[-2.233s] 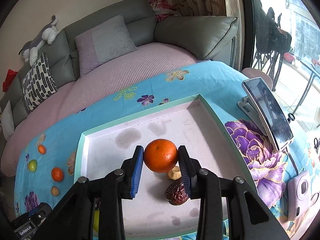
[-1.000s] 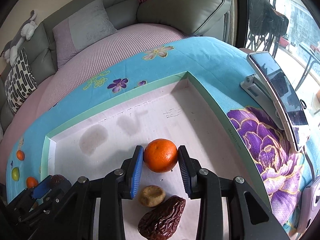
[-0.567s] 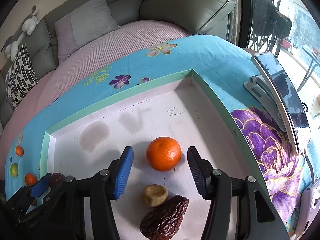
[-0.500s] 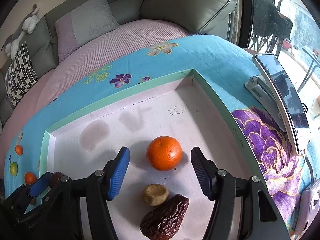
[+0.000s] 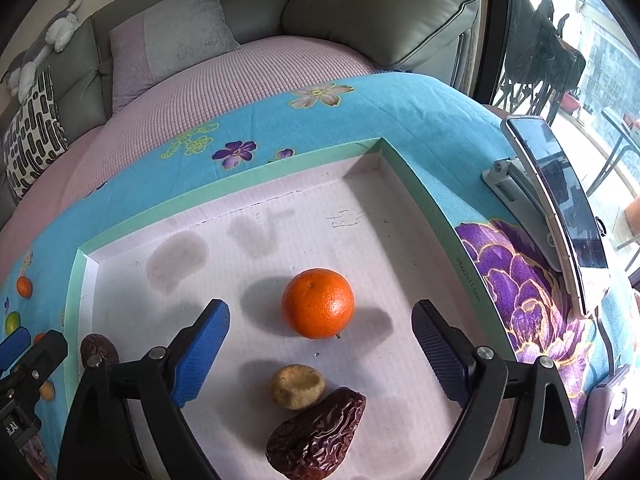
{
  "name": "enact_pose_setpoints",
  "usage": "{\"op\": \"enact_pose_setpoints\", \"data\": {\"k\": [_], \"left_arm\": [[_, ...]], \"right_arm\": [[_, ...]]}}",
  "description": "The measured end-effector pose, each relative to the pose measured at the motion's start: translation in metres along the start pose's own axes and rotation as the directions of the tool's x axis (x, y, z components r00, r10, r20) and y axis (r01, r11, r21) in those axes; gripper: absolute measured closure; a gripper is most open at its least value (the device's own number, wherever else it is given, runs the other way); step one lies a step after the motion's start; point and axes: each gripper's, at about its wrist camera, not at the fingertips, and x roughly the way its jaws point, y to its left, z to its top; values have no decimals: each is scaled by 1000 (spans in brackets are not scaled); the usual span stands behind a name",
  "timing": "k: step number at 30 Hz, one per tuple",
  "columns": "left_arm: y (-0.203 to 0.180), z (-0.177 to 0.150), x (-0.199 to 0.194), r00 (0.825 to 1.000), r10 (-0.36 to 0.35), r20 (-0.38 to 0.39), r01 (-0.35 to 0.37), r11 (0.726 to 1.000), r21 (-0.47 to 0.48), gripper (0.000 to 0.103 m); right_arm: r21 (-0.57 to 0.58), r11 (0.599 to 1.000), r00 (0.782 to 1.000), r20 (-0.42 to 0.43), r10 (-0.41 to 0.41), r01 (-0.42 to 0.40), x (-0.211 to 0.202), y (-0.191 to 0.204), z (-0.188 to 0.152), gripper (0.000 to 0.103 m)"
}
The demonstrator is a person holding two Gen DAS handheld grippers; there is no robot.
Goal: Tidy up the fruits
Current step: 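Move both open tools back toward the green pear and tangerine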
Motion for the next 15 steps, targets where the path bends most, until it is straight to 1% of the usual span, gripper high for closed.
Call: {"op": "enact_pose_setpoints", "data": {"k": [2, 4, 8, 10, 13, 15], "left_arm": [[12, 1, 2, 1000, -1, -3, 1, 999, -51, 0], [21, 2, 3, 1000, 1, -5, -2, 997, -81, 0], [36, 2, 7, 999, 34, -23, -36, 994, -99, 0], [44, 1, 6, 999, 49, -20, -51, 993, -109, 0], [55, 1, 1, 998, 63, -8, -63, 991, -121, 0], [60, -1, -2, 997, 73, -1, -72, 991, -116, 0]], "right_arm": [[6, 1000, 1000, 4, 6, -6, 0, -1, 0, 10], [5, 1000, 1000, 11, 4, -4, -1, 0, 0, 10], [-3, 1000, 1000, 28, 5, -5, -4, 3, 0, 10], [3, 1000, 1000, 25, 11, -11, -4, 4, 1, 10], [1, 1000, 999, 33, -8, 8, -7, 5, 2, 10], [1, 1000, 999, 37, -2, 2, -9, 4, 3, 10]]}}
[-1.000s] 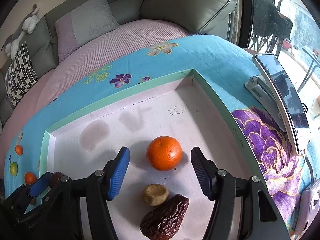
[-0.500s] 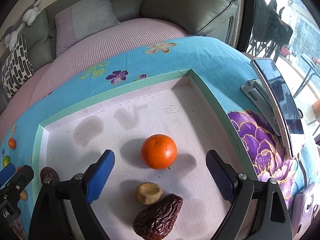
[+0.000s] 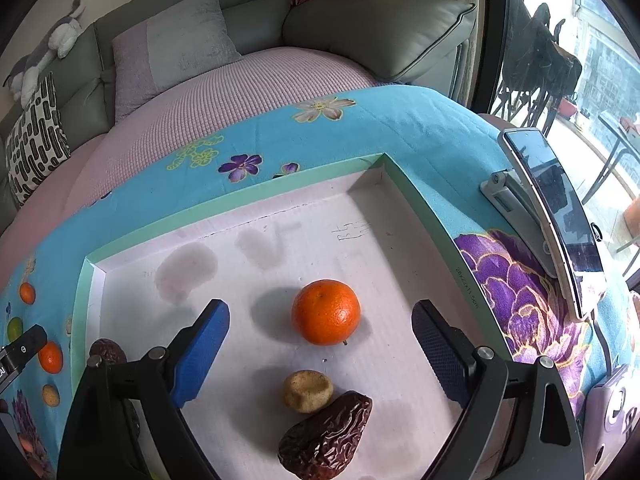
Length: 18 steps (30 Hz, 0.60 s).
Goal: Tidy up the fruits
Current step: 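Move both open tools back toward the green pear and tangerine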
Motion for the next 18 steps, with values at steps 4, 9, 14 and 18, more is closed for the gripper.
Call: {"op": "enact_pose_setpoints", "data": {"k": [4, 9, 14, 18], "left_arm": [[11, -7, -4, 1000, 22, 0, -22, 999, 30, 0], [35, -5, 0, 996, 92, -18, -91, 995, 46, 0], [73, 0, -4, 990, 141, -25, -140, 990, 29, 0], [110, 2, -10, 970, 243, -18, -243, 970, 5, 0]], "right_arm": [[-14, 1000, 1000, -12, 5, -6, -1, 3, -1, 10], [-56, 998, 999, -13, 30, -31, -5, 18, -3, 10], [-130, 990, 999, -6, 51, -51, -10, 42, -6, 10], [-185, 980, 997, -12, 75, -76, -12, 63, -9, 10]]}}
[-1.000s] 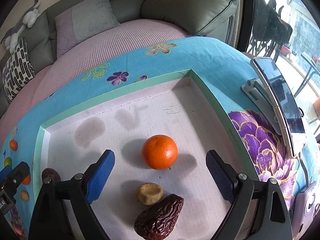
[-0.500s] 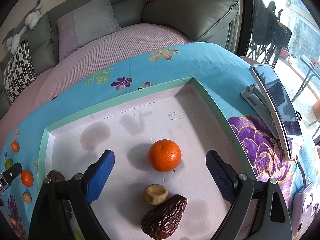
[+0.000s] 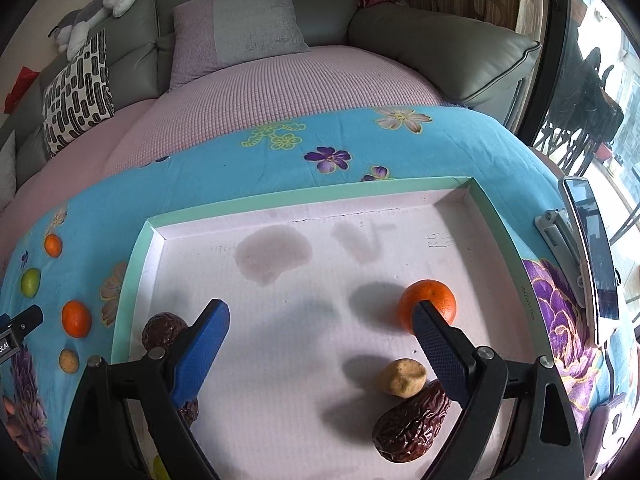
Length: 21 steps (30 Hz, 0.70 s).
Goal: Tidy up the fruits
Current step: 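Move both open tools back toward the green pear and tangerine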
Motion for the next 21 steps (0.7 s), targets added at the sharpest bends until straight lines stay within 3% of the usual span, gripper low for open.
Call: {"op": "enact_pose_setpoints", "data": {"k": [11, 21], "left_arm": [[82, 2, -12, 999, -9, 35, 16, 979, -203, 0], [96, 16, -12, 994, -65, 91, 83, 972, -220, 0]], "right_arm": [[-106, 994, 998, 44, 41, -36, -11, 42, -2, 10], [-223, 962, 975, 122, 185, -155, -36, 104, -6, 10]]}}
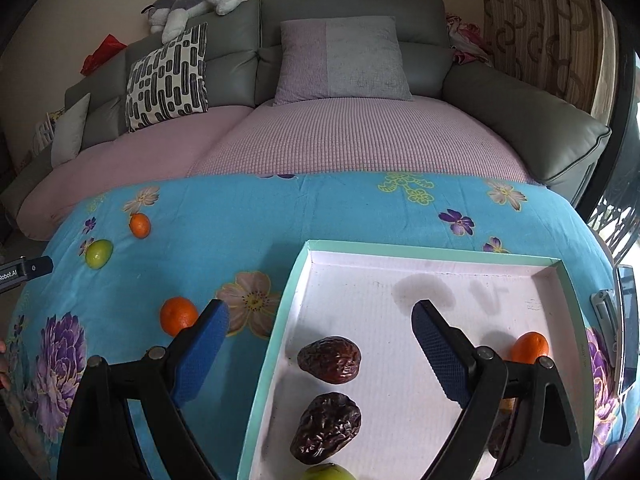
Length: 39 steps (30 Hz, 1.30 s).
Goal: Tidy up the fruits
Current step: 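Move both open tools back toward the green pear and tangerine, then grasp the green pear with the left tool while the right tool grasps a tangerine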
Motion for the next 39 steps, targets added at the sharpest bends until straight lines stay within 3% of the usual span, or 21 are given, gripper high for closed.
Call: {"op": "enact_pose_setpoints", "data": {"k": [10, 17, 20, 22, 25, 29, 31, 36, 39], "left_arm": [[7, 23, 21, 997, -5, 70, 4, 1000, 27, 0], [-1, 20, 62, 999, -40, -1, 40, 998, 49, 2], [-6, 16, 81, 999, -33, -25, 35, 997, 71, 13], [-8, 13, 91, 999, -35, -38, 37, 996, 79, 18], [-11, 9, 99, 998, -45, -53, 49, 995, 84, 34], [-15, 7, 100, 997, -61, -57, 66, 994, 91, 44], [-18, 7, 99, 995, -86, -59, 91, 991, 96, 60], [-24, 7, 95, 994, -88, -63, 95, 988, 119, 62], [-23, 8, 91, 993, -97, -68, 104, 988, 111, 62]], "right_arm": [[-81, 991, 994, -31, 107, -109, 18, 65, 9, 11], [-145, 981, 990, -66, 121, -130, 39, 100, 12, 11], [-158, 978, 987, -100, 122, -137, 53, 108, 9, 11], [-164, 976, 984, -123, 125, -145, 61, 112, 6, 20], [-172, 974, 980, -157, 120, -147, 74, 115, 0, 26], [-167, 973, 974, -187, 126, -158, 83, 116, -6, 37], [-170, 973, 973, -194, 121, -155, 85, 116, -8, 39], [-160, 976, 971, -211, 115, -150, 88, 114, -10, 46], [-158, 975, 970, -211, 119, -154, 87, 113, -10, 60]]}}
